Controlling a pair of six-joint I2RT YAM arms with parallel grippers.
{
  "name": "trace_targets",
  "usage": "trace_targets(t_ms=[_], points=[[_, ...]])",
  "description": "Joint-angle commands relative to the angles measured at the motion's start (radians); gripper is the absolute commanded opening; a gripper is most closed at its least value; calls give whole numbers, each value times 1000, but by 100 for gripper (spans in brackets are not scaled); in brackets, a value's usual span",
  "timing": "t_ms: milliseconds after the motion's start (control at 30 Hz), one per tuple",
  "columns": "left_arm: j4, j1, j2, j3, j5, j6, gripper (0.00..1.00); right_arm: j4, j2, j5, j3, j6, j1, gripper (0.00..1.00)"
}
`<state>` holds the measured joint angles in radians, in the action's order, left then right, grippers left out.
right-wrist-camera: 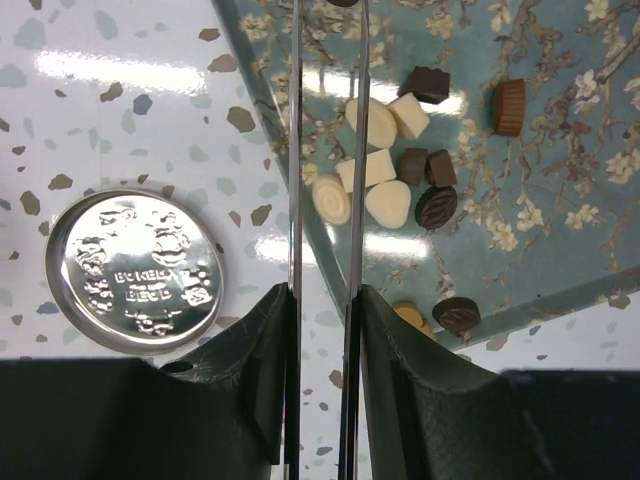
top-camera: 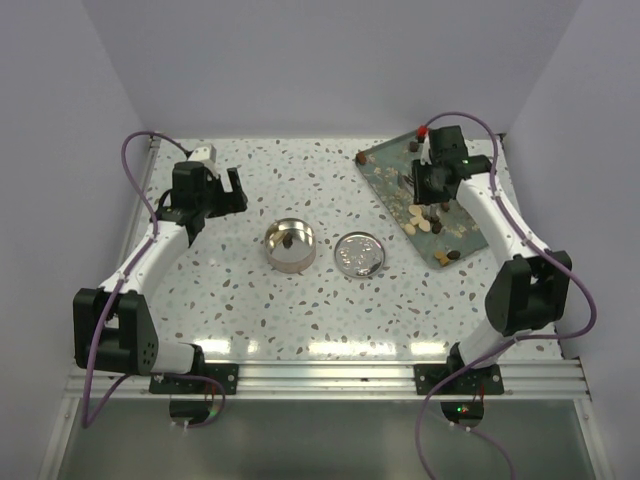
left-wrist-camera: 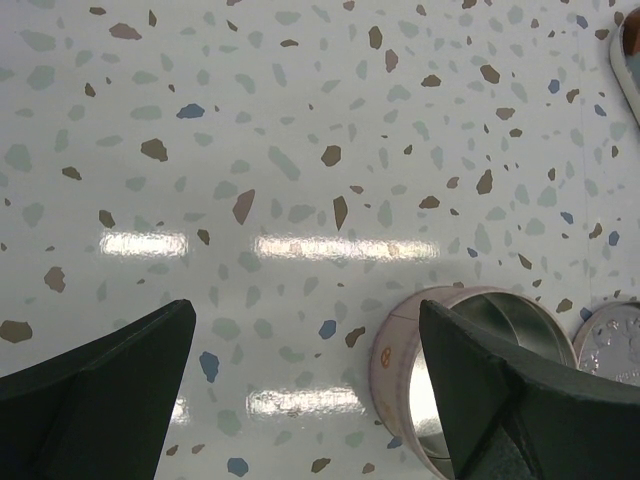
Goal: Pack the chocolate
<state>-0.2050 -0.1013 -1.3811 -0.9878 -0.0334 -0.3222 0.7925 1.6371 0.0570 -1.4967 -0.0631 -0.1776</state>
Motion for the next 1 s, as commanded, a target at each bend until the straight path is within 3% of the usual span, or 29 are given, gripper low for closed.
trace_targets(t_ms=[0, 200, 400, 767, 967], points=[[32, -6, 8, -8, -14, -5, 100, 22, -25, -26, -42, -12, -54, 29], [32, -6, -13, -29, -19, -8, 100, 46, -42, -54, -69, -76, -276, 29], [27, -8, -21, -45, -14, -6, 100, 129, -68, -108, -183, -95, -407, 29], [3, -9, -26, -64, 0, -3, 100, 215, -43, -213, -231, -73, -537, 29], [-2, -11, -22, -68, 6, -3, 100, 229, -42, -232, -231, -63, -562, 34]])
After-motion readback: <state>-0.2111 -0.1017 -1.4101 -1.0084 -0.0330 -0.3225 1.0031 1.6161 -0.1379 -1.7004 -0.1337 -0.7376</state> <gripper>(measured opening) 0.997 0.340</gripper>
